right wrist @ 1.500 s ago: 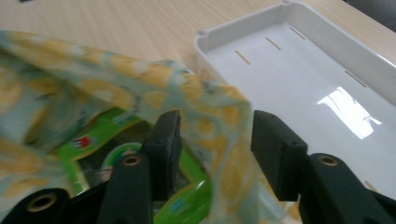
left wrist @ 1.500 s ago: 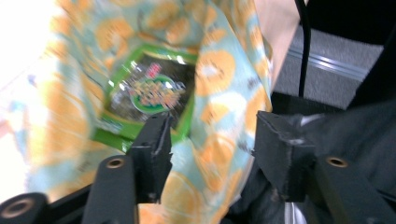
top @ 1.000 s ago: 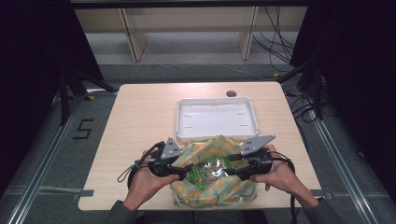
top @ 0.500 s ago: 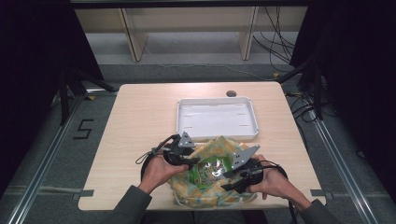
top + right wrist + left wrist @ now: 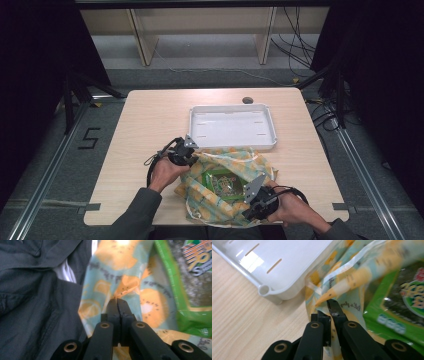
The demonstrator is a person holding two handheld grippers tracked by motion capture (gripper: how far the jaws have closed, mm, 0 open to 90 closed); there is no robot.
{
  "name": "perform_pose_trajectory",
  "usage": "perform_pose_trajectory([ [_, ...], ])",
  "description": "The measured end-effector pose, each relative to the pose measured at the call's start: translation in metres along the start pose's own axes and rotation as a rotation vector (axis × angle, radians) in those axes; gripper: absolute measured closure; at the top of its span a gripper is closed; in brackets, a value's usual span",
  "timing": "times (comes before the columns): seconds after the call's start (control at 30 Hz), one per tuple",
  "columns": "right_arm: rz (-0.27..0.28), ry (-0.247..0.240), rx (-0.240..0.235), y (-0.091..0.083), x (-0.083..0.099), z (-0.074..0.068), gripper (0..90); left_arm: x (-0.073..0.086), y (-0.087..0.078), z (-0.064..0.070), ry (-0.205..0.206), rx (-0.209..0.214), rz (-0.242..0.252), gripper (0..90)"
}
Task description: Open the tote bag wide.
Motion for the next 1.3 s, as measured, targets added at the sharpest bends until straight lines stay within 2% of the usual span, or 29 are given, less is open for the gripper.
perform_pose_trajectory([
  [0.03, 0.017, -0.079, 0.006, 0.003, -0.001, 0.005, 90.0, 0.003, 0.003, 0.001, -0.024, -0.012, -0.006, 89.0],
  [0.07, 0.014, -0.081, 0.006, 0.004, 0.000, 0.005, 90.0, 0.004, 0.005, 0.001, -0.003, -0.008, -0.021, 89.0],
  [0.2, 0.006, -0.080, -0.004, 0.008, 0.001, 0.005, 90.0, 0.008, 0.011, 0.003, -0.027, -0.008, -0.040, 86.2],
  [0.33, 0.041, -0.033, 0.036, -0.002, -0.003, 0.010, 73.5, 0.007, 0.005, 0.004, -0.056, 0.020, -0.029, 66.9],
  [0.37, 0.073, -0.043, 0.060, -0.009, -0.006, 0.013, 68.2, 0.003, -0.007, 0.006, -0.071, 0.029, 0.006, 60.4],
  [0.47, 0.203, -0.013, 0.161, -0.033, -0.020, 0.021, 58.1, -0.004, -0.031, 0.014, -0.092, 0.063, 0.088, 46.9],
  [0.5, 0.245, -0.006, 0.212, -0.041, -0.025, 0.025, 56.2, -0.006, -0.041, 0.017, -0.096, 0.068, 0.105, 43.3],
  [0.53, 0.245, -0.006, 0.212, -0.041, -0.025, 0.025, 56.2, -0.006, -0.041, 0.017, -0.096, 0.068, 0.105, 40.4],
  [0.57, 0.309, -0.005, 0.293, -0.057, -0.033, 0.032, 55.8, -0.009, -0.060, 0.024, -0.091, 0.078, 0.137, 38.1],
  [0.6, 0.322, 0.004, 0.318, -0.061, -0.035, 0.034, 55.4, -0.009, -0.070, 0.028, -0.084, 0.080, 0.156, 37.3],
  [0.63, 0.332, 0.004, 0.348, -0.065, -0.038, 0.037, 55.3, -0.009, -0.070, 0.028, -0.084, 0.080, 0.156, 36.6],
  [0.67, 0.325, 0.001, 0.365, -0.068, -0.039, 0.041, 54.3, -0.008, -0.078, 0.032, -0.085, 0.089, 0.175, 35.9],
  [0.7, 0.324, 0.008, 0.374, -0.067, -0.041, 0.044, 53.7, -0.003, -0.091, 0.044, -0.079, 0.125, 0.192, 35.7],
  [0.77, 0.313, 0.033, 0.399, -0.065, -0.041, 0.053, 53.2, 0.005, -0.099, 0.059, -0.069, 0.191, 0.207, 35.7],
  [0.8, 0.313, 0.033, 0.399, -0.065, -0.041, 0.053, 53.2, 0.005, -0.099, 0.059, -0.069, 0.191, 0.207, 35.2],
  [0.87, 0.267, 0.049, 0.408, -0.057, -0.039, 0.064, 53.2, 0.015, -0.103, 0.077, -0.052, 0.257, 0.200, 33.6],
  [0.9, 0.236, 0.076, 0.403, -0.049, -0.037, 0.072, 54.1, 0.023, -0.103, 0.087, -0.026, 0.257, 0.162, 28.9],
  [0.93, 0.222, 0.087, 0.401, -0.046, -0.037, 0.074, 54.5, 0.023, -0.103, 0.087, -0.026, 0.257, 0.162, 26.8],
  [0.97, 0.206, 0.064, 0.404, -0.044, -0.036, 0.080, 54.7, 0.028, -0.100, 0.097, 0.005, 0.257, 0.156, 26.0],
  [1.0, 0.206, 0.064, 0.404, -0.044, -0.036, 0.080, 54.7, 0.028, -0.100, 0.097, 0.005, 0.257, 0.156, 26.0],
  [1.03, 0.178, 0.066, 0.404, -0.040, -0.035, 0.088, 58.6, 0.031, -0.096, 0.107, 0.020, 0.278, 0.154, 26.0],
  [1.07, 0.181, 0.087, 0.406, -0.038, -0.034, 0.089, 61.3, 0.033, -0.093, 0.114, 0.034, 0.304, 0.147, 26.0],
  [1.1, 0.173, 0.069, 0.410, -0.038, -0.034, 0.094, 65.8, 0.034, -0.090, 0.118, 0.067, 0.323, 0.137, 25.9],
  [1.13, 0.168, 0.094, 0.408, -0.037, -0.032, 0.095, 69.9, 0.035, -0.086, 0.123, 0.093, 0.349, 0.135, 25.2],
  [1.17, 0.163, 0.074, 0.408, -0.037, -0.032, 0.100, 73.8, 0.037, -0.081, 0.126, 0.105, 0.358, 0.126, 25.6],
  [1.2, 0.162, 0.103, 0.413, -0.037, -0.030, 0.103, 77.7, 0.037, -0.081, 0.126, 0.105, 0.358, 0.126, 27.6],
  [1.23, 0.159, 0.117, 0.427, -0.037, -0.029, 0.107, 80.9, 0.041, -0.068, 0.127, 0.131, 0.360, 0.086, 31.3],
  [1.27, 0.156, 0.124, 0.440, -0.038, -0.027, 0.113, 83.3, 0.044, -0.062, 0.126, 0.174, 0.361, 0.065, 37.7],
  [1.3, 0.151, 0.126, 0.447, -0.039, -0.026, 0.118, 85.2, 0.048, -0.057, 0.126, 0.182, 0.368, 0.044, 47.2],
])
Point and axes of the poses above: each handheld gripper's, and its own axes: y roughly forward along the jaws, x roughly out of its underside, z roughly to its right, the point moved 5 cm from there along y, roughly forward along the jaws, and after that the axes turned 10 degrees about -y, right-handed, at the moved point
